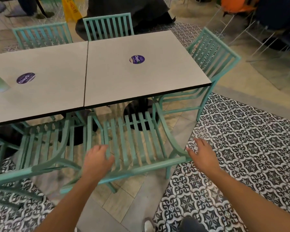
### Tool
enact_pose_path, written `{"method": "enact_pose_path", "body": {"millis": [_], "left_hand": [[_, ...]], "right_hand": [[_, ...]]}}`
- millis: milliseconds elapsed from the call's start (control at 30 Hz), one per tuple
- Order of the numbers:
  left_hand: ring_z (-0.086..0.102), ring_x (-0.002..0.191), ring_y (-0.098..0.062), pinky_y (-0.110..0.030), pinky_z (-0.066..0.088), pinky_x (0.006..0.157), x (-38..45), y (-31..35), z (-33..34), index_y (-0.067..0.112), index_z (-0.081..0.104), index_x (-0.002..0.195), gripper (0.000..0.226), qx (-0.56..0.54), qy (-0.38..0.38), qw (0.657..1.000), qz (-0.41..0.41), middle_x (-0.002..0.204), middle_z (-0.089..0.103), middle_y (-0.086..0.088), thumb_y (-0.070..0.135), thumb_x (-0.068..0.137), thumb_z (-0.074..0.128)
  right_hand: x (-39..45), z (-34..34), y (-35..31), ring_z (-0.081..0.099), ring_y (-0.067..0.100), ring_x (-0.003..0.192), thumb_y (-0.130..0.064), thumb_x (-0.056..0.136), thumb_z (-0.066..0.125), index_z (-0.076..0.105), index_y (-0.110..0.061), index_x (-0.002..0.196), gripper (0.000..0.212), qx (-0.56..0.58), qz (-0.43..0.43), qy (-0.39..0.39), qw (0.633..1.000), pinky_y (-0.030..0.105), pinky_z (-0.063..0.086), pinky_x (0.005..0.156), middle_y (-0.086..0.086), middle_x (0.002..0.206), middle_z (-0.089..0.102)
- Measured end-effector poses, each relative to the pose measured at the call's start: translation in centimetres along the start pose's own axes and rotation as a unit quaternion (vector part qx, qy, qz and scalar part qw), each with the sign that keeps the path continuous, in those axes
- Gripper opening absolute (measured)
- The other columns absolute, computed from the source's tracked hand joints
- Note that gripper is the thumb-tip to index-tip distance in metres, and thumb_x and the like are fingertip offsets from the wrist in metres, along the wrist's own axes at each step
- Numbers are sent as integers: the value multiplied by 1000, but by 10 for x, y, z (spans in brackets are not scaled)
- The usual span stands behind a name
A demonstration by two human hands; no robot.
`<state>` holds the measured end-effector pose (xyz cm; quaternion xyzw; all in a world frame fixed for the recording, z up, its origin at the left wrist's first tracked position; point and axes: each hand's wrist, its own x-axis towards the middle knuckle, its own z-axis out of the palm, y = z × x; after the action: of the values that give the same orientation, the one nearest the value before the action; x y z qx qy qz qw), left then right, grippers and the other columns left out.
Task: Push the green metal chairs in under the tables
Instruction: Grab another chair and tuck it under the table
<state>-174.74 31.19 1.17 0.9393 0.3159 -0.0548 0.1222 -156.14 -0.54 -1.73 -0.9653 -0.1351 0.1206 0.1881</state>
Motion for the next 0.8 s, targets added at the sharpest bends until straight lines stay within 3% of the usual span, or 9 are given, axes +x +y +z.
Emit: {"method": "enact_pose_path", "body": {"millis": [133, 333, 467, 567, 667, 800], "left_hand": [[33, 137, -21, -37, 23, 116, 13, 88, -16, 19, 43, 143, 56, 98, -29, 981, 166, 146, 42, -2, 45, 93, 46], [32, 136, -23, -39, 24, 114, 35, 227, -26, 20, 37, 144, 53, 125, -31, 947, 293, 145, 39, -3, 43, 96, 40], [29, 139, -25, -46, 14, 119, 65, 319, -27, 21, 38, 144, 52, 173, -20, 931, 320, 148, 37, -5, 42, 96, 39], [30, 139, -25, -48, 12, 119, 89, 392, -32, 24, 40, 141, 49, 177, -4, 930, 322, 148, 38, -4, 43, 96, 39], [39, 132, -25, -43, 23, 115, 112, 456, -41, 23, 48, 133, 47, 160, 24, 932, 325, 141, 46, -3, 44, 92, 44], [49, 119, -29, -39, 41, 97, 155, 549, -56, 19, 53, 133, 53, 102, 57, 941, 316, 130, 55, -5, 44, 87, 49]], "right_hand": [[7, -38, 18, 35, 28, 138, -46, 88, 60, 33, -20, 146, 70, -73, -44, 21, 996, 45, 32, 112, 6, 154, 29], [43, -111, 72, 28, 25, 142, -46, 91, 57, 23, -25, 151, 73, -77, -39, 14, 996, 43, 29, 115, 1, 159, 20], [78, -167, 132, 33, 22, 140, -44, 90, 60, 23, -27, 152, 74, -88, -69, 17, 994, 39, 28, 116, 0, 158, 22], [112, -213, 177, 25, 21, 144, -46, 90, 58, 21, -28, 153, 74, -118, -108, 21, 987, 37, 22, 117, 1, 159, 21], [153, -257, 208, 20, 22, 146, -44, 91, 58, 21, -27, 153, 74, -133, -149, 26, 979, 36, 16, 119, 2, 160, 20], [226, -315, 242, 16, 21, 146, -43, 93, 55, 17, -28, 153, 72, -134, -165, 46, 976, 33, 11, 118, 1, 160, 17]]}}
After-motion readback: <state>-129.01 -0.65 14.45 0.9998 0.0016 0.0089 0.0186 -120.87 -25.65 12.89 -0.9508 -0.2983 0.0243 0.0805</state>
